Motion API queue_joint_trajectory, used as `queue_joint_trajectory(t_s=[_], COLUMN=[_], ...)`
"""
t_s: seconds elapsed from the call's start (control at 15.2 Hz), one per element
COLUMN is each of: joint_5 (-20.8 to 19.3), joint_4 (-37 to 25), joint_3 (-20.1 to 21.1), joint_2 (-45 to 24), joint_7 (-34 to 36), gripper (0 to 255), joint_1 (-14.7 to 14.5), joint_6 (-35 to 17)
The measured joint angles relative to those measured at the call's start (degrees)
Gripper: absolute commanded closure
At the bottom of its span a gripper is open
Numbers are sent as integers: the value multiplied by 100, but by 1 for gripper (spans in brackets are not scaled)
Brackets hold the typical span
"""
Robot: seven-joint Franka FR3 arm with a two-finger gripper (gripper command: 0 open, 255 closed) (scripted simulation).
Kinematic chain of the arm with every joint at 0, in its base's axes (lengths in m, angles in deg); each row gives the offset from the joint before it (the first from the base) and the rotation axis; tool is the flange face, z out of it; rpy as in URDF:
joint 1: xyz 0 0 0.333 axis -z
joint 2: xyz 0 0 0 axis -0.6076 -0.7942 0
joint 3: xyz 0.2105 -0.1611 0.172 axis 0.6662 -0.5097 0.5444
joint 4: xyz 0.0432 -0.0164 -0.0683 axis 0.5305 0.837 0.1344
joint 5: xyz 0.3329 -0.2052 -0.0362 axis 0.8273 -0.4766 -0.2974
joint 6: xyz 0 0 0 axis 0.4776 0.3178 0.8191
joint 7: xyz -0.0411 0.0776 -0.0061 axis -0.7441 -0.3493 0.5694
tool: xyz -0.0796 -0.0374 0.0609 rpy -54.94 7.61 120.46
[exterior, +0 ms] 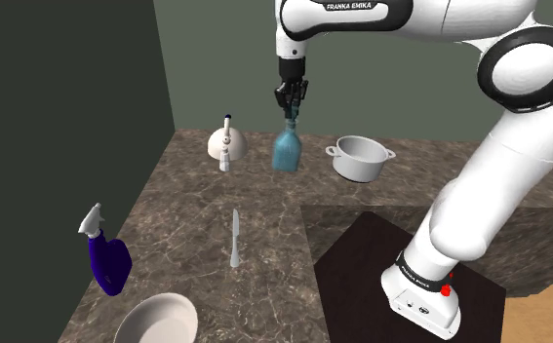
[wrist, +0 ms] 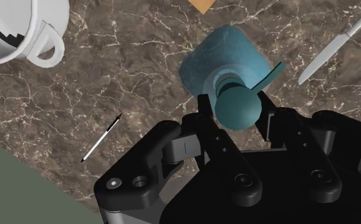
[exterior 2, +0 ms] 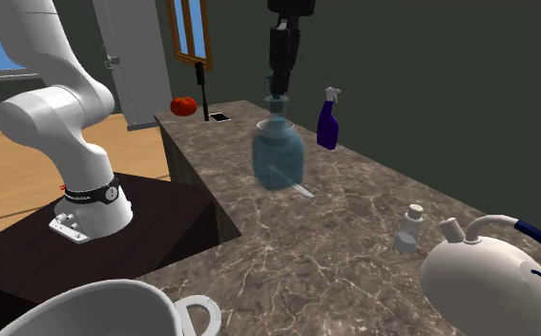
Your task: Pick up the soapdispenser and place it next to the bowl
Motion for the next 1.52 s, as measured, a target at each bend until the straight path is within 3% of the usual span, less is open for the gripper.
queue_joint_trajectory(t_s=[0.79,1.52], joint_5=[335,669], joint_4=[862,702], joint_3=[873,1792], joint_2=[743,702], joint_7=[1546,3069], gripper=[255,255], joint_1=[-720,-1373], joint_6=[-58,51])
